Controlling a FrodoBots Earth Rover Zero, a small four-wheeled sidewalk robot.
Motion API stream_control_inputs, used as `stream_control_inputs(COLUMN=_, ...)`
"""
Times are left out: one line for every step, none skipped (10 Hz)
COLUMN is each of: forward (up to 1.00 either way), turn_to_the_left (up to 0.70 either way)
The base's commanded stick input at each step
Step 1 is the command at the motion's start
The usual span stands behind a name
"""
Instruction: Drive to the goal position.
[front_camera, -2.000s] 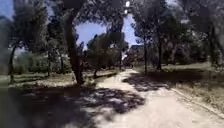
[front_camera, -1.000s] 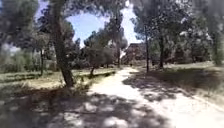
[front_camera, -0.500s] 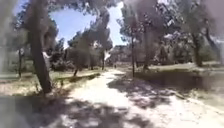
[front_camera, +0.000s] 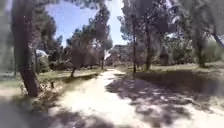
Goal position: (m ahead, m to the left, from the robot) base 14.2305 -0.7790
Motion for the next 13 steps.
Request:
stream_control_inputs(forward=0.85, turn_to_the_left=0.00)
stream_control_inputs(forward=0.85, turn_to_the_left=0.00)
stream_control_inputs(forward=0.85, turn_to_the_left=0.00)
stream_control_inputs(forward=0.85, turn_to_the_left=0.00)
stream_control_inputs(forward=0.85, turn_to_the_left=0.00)
stream_control_inputs(forward=0.85, turn_to_the_left=0.00)
stream_control_inputs(forward=0.85, turn_to_the_left=0.00)
stream_control_inputs(forward=0.85, turn_to_the_left=0.00)
stream_control_inputs(forward=0.85, turn_to_the_left=0.00)
stream_control_inputs(forward=0.85, turn_to_the_left=0.00)
stream_control_inputs(forward=0.85, turn_to_the_left=0.00)
stream_control_inputs(forward=0.85, turn_to_the_left=0.00)
stream_control_inputs(forward=0.85, turn_to_the_left=0.00)
